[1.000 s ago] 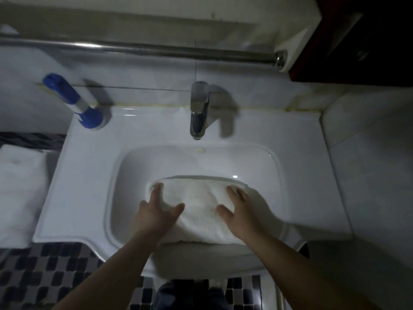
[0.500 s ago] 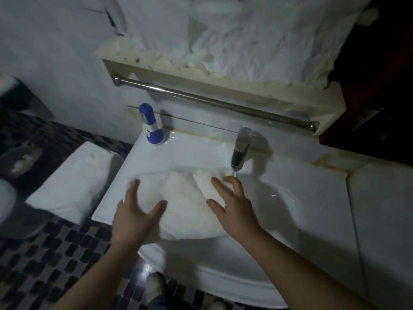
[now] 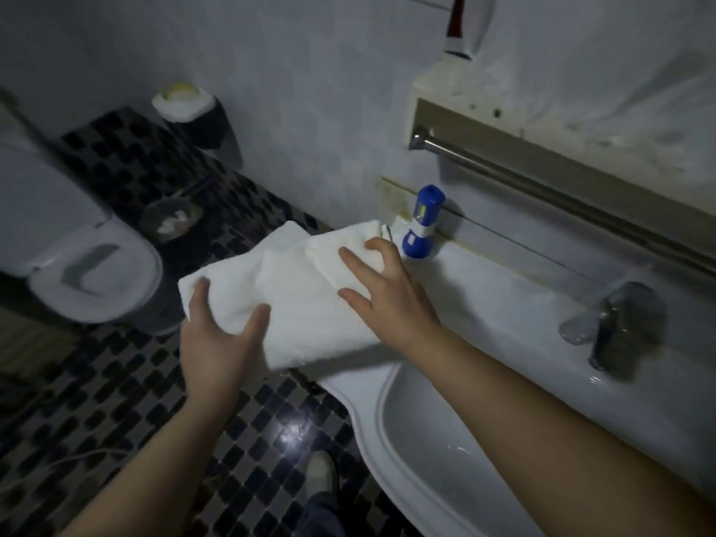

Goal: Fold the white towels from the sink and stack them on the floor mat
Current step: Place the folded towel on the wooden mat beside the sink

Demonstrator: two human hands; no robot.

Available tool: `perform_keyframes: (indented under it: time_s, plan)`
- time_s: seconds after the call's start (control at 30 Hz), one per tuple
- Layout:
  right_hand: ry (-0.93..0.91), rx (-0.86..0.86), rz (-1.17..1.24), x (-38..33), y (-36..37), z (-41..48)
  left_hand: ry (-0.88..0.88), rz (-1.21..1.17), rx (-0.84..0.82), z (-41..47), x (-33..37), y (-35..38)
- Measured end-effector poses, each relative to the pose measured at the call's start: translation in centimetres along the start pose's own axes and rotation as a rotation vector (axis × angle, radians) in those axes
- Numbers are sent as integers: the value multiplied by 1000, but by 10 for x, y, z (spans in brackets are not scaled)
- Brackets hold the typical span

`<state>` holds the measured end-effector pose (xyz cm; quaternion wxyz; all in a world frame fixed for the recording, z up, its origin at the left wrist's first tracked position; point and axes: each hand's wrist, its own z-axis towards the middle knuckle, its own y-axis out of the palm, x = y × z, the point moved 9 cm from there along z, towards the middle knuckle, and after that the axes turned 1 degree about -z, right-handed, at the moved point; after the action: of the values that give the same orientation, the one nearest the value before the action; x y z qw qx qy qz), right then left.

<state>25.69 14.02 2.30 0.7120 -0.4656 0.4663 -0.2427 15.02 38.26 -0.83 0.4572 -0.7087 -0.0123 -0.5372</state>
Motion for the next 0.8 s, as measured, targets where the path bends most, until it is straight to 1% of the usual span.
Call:
perform_keyframes:
  time_s: [0.1,0.3,0.43,0.5,0.57,0.63,0.67,0.73,0.8]
  plan:
    - [-77,-9,-57,-23,20,53,-31,-6,74,36,-12,-13]
    - [-195,-100,-137,-48,62,146,-171,-119,111,92,-37,-4]
    - [-238,-140,-186,-39,86,188,-252,-141,99,108,-53,17]
    - [-277,-174,-228,-28,110,206,-303,-112,40,116,-71,34]
    - [-231,-257,-347,-10,142,216,-395,-30,-112,117,-92,56]
    - [-95,-328,-444,7,167,214,-466,52,-269,111,-110,75]
    - [-35,-333,-439,11,175,210,-473,76,-300,110,-116,81]
    - [27,-348,-368,9,187,200,-413,162,-283,113,-119,86]
    - [61,-439,-267,3,202,186,-313,351,-214,121,-115,82]
